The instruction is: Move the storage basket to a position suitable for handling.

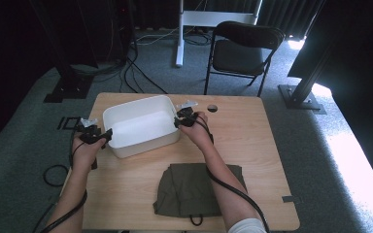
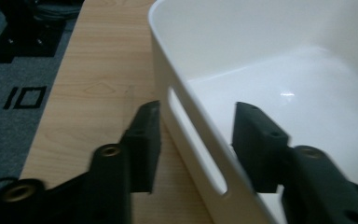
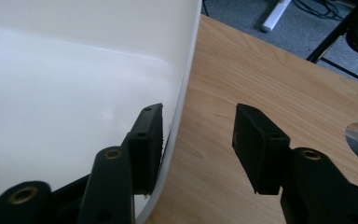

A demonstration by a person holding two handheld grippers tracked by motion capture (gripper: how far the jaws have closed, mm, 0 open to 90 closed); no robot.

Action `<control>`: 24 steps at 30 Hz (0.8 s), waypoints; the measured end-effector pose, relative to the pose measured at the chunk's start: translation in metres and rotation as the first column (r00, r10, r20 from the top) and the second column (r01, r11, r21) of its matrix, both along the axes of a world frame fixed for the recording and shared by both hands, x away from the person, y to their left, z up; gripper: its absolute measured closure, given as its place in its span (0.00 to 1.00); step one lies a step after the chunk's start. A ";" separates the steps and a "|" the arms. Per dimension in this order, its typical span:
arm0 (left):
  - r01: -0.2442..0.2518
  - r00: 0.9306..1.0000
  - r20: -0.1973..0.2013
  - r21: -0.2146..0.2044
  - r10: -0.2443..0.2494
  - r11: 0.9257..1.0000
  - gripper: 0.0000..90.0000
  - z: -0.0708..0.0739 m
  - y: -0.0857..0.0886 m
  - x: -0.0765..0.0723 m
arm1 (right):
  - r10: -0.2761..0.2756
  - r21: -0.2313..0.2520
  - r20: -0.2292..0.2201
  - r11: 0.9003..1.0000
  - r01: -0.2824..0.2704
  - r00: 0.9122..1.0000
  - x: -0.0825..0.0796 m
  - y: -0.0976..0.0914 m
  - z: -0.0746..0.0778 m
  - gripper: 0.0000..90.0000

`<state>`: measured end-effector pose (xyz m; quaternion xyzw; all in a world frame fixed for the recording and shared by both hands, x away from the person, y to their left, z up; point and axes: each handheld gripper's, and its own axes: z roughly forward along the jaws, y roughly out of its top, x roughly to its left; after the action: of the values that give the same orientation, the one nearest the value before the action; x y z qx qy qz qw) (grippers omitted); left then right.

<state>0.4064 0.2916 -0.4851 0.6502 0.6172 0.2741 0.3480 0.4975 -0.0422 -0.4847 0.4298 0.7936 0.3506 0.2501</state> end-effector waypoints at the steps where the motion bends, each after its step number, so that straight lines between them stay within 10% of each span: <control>1: 0.000 1.000 -0.012 0.004 0.000 1.000 0.67 0.000 -0.002 0.001 | 0.000 0.012 -0.017 1.000 0.001 1.000 0.000 0.001 0.000 0.66; 11: -0.061 0.997 -0.046 0.077 0.065 0.995 0.81 -0.002 -0.016 0.008 | -0.057 -0.007 -0.066 0.998 0.056 0.996 -0.005 0.016 -0.004 0.92; 24: -0.047 0.998 -0.048 0.083 0.051 0.995 0.83 -0.001 -0.025 0.008 | -0.093 0.005 -0.084 0.996 0.094 0.992 -0.013 0.009 -0.004 0.93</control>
<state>0.4142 0.2667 -0.4864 0.6550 0.6299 0.2913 0.2988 0.4842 -0.0335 -0.4883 0.4820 0.7807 0.3239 0.2308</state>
